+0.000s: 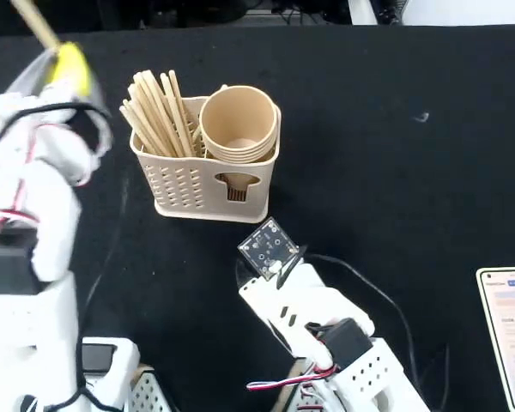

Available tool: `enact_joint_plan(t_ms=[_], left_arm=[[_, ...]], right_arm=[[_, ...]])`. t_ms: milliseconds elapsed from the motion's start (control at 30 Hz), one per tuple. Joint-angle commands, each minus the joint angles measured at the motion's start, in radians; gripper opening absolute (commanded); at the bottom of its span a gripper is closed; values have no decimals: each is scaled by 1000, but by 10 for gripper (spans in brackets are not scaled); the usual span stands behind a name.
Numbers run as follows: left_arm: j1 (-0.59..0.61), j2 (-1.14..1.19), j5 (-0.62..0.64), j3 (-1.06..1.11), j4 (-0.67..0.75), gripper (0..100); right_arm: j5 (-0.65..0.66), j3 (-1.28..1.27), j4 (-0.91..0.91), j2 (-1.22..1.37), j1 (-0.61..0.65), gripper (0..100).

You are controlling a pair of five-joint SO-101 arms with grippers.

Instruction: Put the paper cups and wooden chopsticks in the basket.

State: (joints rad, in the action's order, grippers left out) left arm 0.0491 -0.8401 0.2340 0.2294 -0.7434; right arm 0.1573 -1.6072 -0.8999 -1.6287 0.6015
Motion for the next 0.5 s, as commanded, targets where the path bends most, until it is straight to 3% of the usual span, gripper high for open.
enact_joint_plan(t_ms=[0,233,333,467], left_arm=[[-85,25,14,53,175,30],[-124,87,6,193,394,30],[-124,83,9,209,338,48],[-116,32,15,179,163,173]], right_arm=[[9,7,20,-16,14,149],[9,7,20,-16,14,149],[9,7,20,-16,14,149],[9,7,20,-16,14,149]])
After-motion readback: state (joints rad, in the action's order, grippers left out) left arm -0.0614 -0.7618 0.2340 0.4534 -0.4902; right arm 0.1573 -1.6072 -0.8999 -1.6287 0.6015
